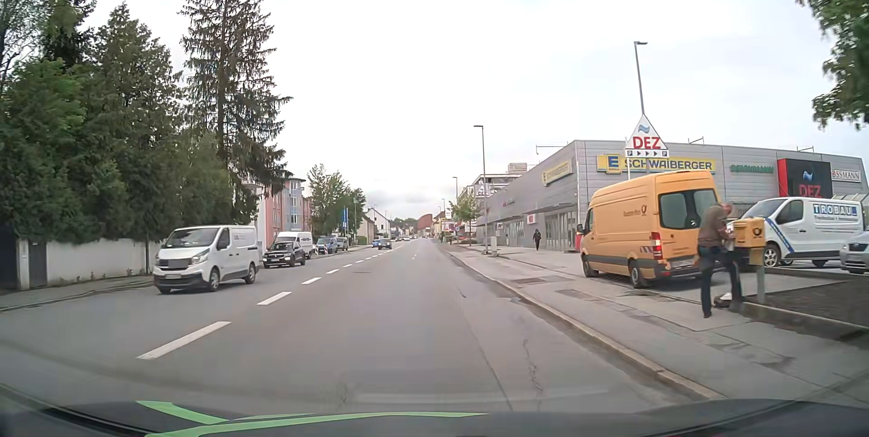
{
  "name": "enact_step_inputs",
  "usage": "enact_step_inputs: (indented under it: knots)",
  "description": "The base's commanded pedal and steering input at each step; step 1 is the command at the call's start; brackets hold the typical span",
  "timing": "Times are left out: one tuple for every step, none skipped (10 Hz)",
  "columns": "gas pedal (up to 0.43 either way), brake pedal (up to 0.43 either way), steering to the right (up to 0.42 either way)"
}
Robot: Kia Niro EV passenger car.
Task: Follow the waypoints while adhering to traffic rules and regulations
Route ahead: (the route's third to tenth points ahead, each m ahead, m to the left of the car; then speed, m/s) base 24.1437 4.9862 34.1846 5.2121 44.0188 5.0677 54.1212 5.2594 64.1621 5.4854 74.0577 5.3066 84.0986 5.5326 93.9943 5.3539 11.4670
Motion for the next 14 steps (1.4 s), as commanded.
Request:
enact_step_inputs:
  knots:
    - [0.299,0.000,-0.005]
    - [0.287,0.000,-0.005]
    - [0.287,0.000,-0.005]
    - [0.280,0.000,-0.005]
    - [0.268,0.000,-0.005]
    - [0.268,0.000,-0.005]
    - [0.260,0.000,-0.005]
    - [0.260,0.000,-0.005]
    - [0.240,0.000,-0.005]
    - [0.240,0.000,-0.005]
    - [0.240,0.000,-0.005]
    - [0.240,0.000,-0.005]
    - [0.240,0.000,-0.005]
    - [0.240,0.000,-0.005]
